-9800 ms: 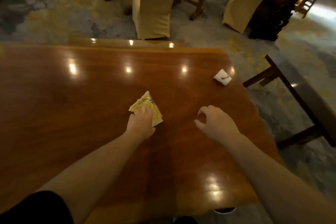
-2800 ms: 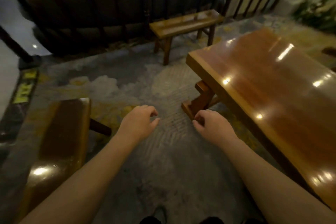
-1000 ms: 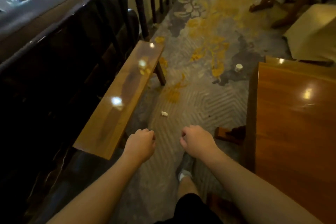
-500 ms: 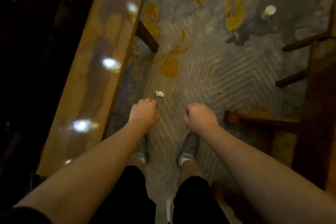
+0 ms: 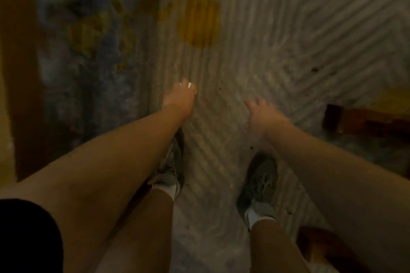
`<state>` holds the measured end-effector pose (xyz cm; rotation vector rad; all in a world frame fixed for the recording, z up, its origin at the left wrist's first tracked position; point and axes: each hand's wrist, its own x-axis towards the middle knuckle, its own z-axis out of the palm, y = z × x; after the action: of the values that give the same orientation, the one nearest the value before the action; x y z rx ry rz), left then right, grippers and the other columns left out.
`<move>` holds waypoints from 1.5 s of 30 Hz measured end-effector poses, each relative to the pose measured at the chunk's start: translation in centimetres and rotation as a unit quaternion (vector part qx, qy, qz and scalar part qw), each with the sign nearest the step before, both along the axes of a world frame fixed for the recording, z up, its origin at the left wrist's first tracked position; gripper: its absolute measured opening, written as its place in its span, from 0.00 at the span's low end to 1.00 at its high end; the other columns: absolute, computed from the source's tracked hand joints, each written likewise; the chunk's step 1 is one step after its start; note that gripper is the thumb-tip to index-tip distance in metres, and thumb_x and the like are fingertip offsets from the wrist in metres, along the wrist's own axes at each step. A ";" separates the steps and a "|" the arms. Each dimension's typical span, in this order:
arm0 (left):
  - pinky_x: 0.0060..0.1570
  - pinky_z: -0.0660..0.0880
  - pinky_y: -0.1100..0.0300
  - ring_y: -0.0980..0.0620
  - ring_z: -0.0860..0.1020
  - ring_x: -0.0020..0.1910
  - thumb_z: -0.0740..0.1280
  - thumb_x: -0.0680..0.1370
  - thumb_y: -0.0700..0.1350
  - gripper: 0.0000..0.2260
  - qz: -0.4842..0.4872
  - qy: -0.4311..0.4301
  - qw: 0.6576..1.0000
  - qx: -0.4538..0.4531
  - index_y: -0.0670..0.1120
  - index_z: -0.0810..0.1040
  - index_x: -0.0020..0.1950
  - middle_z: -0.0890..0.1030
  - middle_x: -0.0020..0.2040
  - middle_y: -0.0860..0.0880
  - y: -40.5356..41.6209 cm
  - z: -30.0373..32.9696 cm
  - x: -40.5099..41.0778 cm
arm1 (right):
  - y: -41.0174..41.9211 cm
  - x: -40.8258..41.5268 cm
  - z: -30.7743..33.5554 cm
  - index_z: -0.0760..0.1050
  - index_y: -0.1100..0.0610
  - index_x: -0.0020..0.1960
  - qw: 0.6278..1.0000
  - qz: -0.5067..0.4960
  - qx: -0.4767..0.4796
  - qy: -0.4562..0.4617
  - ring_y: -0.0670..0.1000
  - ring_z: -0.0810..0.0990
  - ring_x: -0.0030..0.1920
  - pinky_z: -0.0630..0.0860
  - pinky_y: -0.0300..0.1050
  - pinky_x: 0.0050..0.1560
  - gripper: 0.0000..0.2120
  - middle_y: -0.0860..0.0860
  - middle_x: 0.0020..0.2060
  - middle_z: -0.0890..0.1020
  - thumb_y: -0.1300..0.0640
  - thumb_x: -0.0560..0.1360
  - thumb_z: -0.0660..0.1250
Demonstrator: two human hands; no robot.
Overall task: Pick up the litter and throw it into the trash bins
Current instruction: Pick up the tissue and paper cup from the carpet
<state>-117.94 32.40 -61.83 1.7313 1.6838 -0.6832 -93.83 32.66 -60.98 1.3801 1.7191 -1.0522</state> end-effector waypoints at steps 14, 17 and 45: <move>0.53 0.71 0.46 0.35 0.74 0.57 0.63 0.77 0.41 0.12 0.027 -0.049 0.996 0.068 0.40 0.78 0.59 0.76 0.58 0.36 2.6 -10.7 -3.4 | -0.8 -3.2 -13.9 0.43 0.47 0.80 0.992 -0.008 0.119 0.047 0.67 0.37 0.77 0.52 0.74 0.71 0.46 0.54 0.80 0.38 0.42 0.74 0.70; 0.46 0.71 0.50 0.38 0.77 0.53 0.65 0.77 0.44 0.12 0.038 -0.064 0.994 0.078 0.42 0.79 0.58 0.79 0.55 0.39 2.9 -9.1 -3.0 | -0.9 -3.1 -13.5 0.41 0.46 0.80 0.992 0.008 0.116 0.039 0.67 0.37 0.77 0.53 0.73 0.71 0.46 0.52 0.79 0.38 0.41 0.74 0.69; 0.29 0.67 0.58 0.54 0.77 0.34 0.68 0.74 0.52 0.06 0.080 -0.222 0.958 0.162 0.51 0.79 0.42 0.79 0.36 0.53 23.7 56.6 -1.6 | 19.0 -2.6 56.2 0.78 0.59 0.52 0.896 -0.216 0.377 0.095 0.57 0.77 0.53 0.71 0.49 0.55 0.10 0.56 0.49 0.80 0.52 0.77 0.66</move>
<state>-119.54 56.11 -5.19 1.7715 1.6457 0.0655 -96.42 51.69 -4.79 2.2915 2.1402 -0.7680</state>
